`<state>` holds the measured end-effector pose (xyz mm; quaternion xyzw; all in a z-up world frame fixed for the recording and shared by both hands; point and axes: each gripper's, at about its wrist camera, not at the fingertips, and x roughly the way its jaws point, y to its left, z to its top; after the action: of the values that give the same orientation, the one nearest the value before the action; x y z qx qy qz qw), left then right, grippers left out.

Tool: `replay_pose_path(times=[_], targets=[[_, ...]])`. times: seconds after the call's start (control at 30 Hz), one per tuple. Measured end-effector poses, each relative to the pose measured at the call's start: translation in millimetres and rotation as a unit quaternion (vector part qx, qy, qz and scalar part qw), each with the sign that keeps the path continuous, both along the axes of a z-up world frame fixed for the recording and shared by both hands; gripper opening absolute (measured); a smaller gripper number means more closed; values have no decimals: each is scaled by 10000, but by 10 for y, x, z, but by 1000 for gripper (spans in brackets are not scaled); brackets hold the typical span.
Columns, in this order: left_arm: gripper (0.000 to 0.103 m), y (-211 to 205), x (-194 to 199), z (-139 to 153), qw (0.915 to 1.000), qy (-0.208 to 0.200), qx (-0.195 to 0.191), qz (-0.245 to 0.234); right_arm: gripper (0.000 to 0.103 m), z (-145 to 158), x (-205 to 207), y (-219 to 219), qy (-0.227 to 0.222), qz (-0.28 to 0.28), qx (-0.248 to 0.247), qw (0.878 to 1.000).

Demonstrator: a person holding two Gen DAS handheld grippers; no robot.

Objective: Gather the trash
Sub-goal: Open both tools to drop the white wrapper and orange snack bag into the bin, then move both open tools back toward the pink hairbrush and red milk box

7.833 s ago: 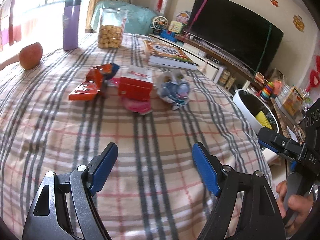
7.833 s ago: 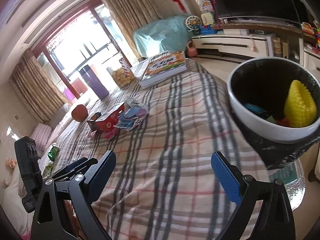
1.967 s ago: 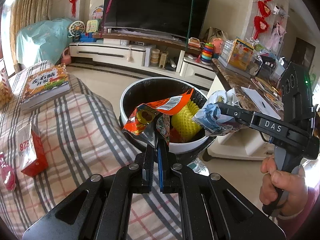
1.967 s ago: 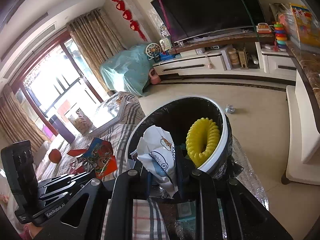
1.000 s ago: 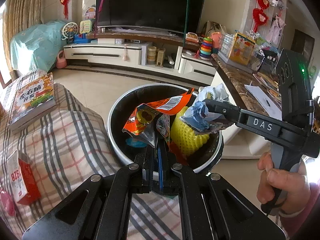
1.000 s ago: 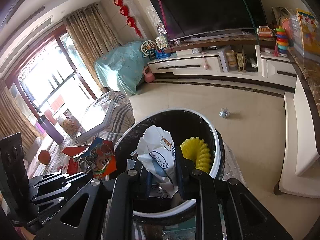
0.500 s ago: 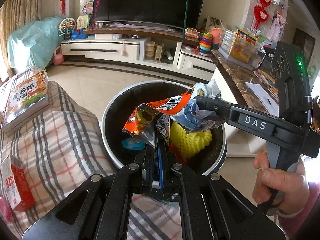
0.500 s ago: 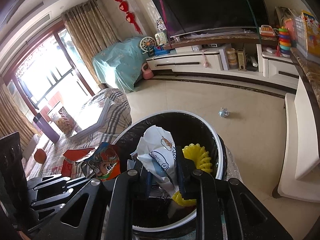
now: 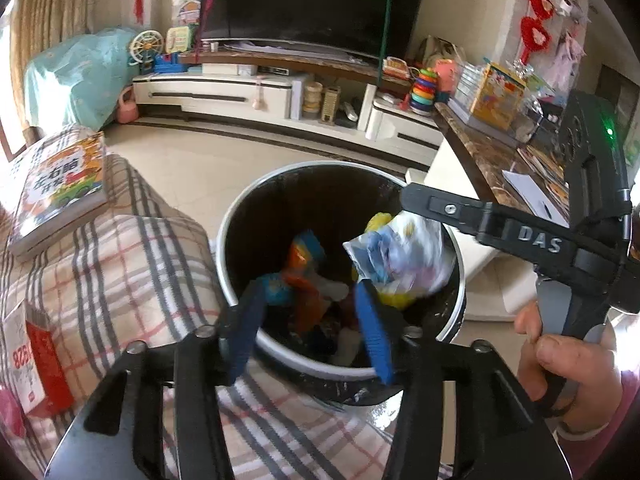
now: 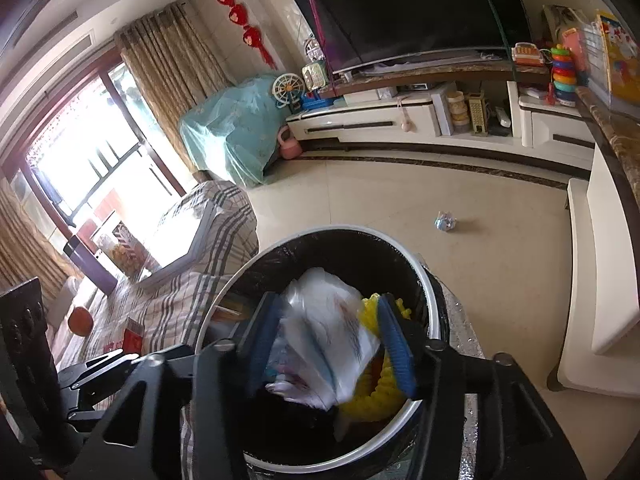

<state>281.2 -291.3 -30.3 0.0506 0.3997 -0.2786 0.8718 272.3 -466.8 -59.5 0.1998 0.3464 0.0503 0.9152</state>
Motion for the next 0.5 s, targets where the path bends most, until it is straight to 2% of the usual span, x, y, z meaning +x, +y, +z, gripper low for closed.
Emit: replay_pose_path(times=[0.03,0.1,0.17,0.23,0.37,0.5], targets=[[49,33,-13,-3,10000,5,-21,28,63,12,-16,-1,-25,-18,15,10000],[51,120,-54,-17,9999,32,-83,118,76,21,-63,-11,-62,-70,45,9999],[52,199,-94,-22,9997,21,-123,191,79,26,-115,-10,-96,-114,73,9999],[58,311,-173,-20,9994,-32,-164,295,80,35,-165,1,-115,-127,96,9998],[65,487,-315,-2,9985,-133,-256,473,96,68,-305,55,-186,-142,115,9997],[73,684,-442,16,9969,-227,-316,687,100,116,-453,154,-289,-131,31,9995]])
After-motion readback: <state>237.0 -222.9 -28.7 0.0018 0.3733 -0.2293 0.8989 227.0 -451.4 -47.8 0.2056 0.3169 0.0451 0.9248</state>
